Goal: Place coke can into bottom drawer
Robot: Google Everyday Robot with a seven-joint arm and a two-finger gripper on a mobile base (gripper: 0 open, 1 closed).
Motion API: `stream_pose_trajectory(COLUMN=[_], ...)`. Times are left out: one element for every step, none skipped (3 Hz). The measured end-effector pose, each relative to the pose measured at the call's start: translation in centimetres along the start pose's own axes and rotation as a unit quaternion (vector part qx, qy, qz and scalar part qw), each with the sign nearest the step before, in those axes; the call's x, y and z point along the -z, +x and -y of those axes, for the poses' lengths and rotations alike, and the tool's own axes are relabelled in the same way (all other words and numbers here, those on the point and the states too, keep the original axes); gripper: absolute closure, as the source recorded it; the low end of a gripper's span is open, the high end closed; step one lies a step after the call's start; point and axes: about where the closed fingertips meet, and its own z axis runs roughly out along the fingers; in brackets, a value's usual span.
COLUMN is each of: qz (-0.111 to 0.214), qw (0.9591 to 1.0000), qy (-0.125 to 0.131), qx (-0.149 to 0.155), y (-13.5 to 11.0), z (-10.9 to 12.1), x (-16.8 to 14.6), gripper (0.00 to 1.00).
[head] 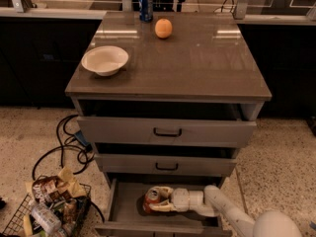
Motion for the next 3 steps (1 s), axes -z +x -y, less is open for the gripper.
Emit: stream_pose_trajectory(qz=[-0.020, -0.028, -0.038], qw=[0.9995, 0.9988, 0.9983], qy=[0.016, 0.030, 0.040], qx=[-0.021, -0.026, -0.022], y=[3.3, 5.4, 6.7], z=[-0.5, 0.0, 1.1], x=[-0.3, -1.1, -2.1], gripper=[1.00, 1.00, 1.00])
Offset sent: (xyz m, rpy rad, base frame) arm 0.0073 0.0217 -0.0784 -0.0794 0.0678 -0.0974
